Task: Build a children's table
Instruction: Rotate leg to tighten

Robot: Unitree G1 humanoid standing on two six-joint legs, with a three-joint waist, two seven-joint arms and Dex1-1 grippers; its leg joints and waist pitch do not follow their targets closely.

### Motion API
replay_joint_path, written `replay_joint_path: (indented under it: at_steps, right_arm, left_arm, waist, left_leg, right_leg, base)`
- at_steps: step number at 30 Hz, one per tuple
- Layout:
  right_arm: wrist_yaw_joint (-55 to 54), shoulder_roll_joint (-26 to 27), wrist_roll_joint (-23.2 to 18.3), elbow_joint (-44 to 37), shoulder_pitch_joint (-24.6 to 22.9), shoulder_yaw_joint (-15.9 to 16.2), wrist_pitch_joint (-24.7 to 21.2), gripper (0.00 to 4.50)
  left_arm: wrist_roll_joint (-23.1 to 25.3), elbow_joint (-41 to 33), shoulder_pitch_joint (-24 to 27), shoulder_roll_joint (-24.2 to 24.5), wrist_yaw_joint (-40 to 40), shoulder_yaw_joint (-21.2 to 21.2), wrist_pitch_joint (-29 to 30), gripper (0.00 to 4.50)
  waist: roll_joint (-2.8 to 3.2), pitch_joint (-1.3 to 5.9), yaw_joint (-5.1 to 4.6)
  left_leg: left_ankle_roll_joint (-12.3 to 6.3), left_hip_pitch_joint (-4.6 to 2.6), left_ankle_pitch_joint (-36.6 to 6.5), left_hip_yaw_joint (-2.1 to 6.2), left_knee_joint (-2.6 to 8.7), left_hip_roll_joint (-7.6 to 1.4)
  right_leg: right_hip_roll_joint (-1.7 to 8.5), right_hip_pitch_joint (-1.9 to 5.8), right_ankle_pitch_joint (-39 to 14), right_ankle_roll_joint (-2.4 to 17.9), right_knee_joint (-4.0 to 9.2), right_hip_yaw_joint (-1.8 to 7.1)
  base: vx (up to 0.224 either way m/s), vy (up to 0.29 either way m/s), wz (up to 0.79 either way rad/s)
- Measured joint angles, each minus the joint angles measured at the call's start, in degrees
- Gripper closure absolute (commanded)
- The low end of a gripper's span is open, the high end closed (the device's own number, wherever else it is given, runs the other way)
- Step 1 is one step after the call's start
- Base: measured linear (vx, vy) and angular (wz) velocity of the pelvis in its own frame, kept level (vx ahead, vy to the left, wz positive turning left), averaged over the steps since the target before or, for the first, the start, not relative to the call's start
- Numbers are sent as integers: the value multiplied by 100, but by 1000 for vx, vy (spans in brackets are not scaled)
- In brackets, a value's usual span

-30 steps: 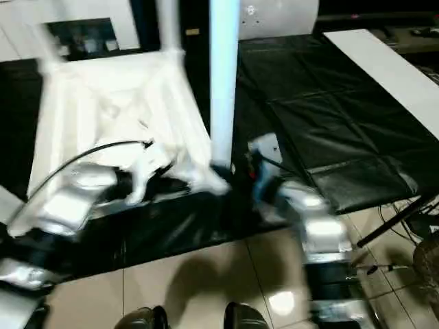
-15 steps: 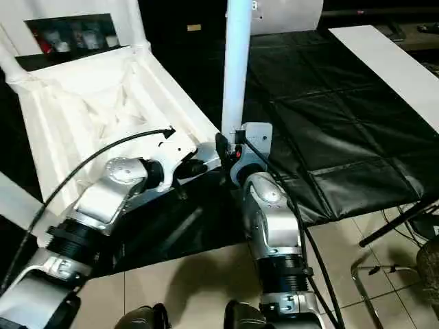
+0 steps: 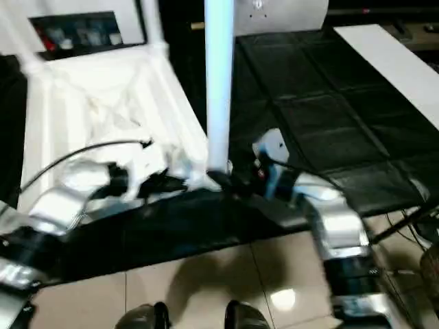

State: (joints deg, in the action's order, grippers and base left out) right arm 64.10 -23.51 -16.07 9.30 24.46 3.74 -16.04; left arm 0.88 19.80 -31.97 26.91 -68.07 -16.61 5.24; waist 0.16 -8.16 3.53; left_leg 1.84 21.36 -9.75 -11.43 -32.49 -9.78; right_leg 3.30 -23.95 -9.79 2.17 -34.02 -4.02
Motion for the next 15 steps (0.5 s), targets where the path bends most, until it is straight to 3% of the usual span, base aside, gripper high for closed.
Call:
replay_joint_path:
  at_steps: [6, 15]
  right_arm:
    - [1327, -363, -118, 284, 309, 396, 261, 69]
    - [2371, -461, 5, 1017, 684, 891, 659, 143]
  left_arm:
    - [-197, 93, -17, 281, -939, -180, -455, 450]
    - [-213, 436, -296, 429, -1627, -433, -987, 450]
  waist:
    - [-8, 0, 176]
    - [-17, -1, 193]
  left_leg:
    - [-7, 2, -5, -1, -6, 1]
    - [-8, 5, -5, -1, -14, 2]
  right_leg:
    - [2, 3, 0, 0, -1, 1]
    - [5, 4, 0, 0, -4, 1]
  base:
    - [0, 0, 0]
    - [0, 0, 0]
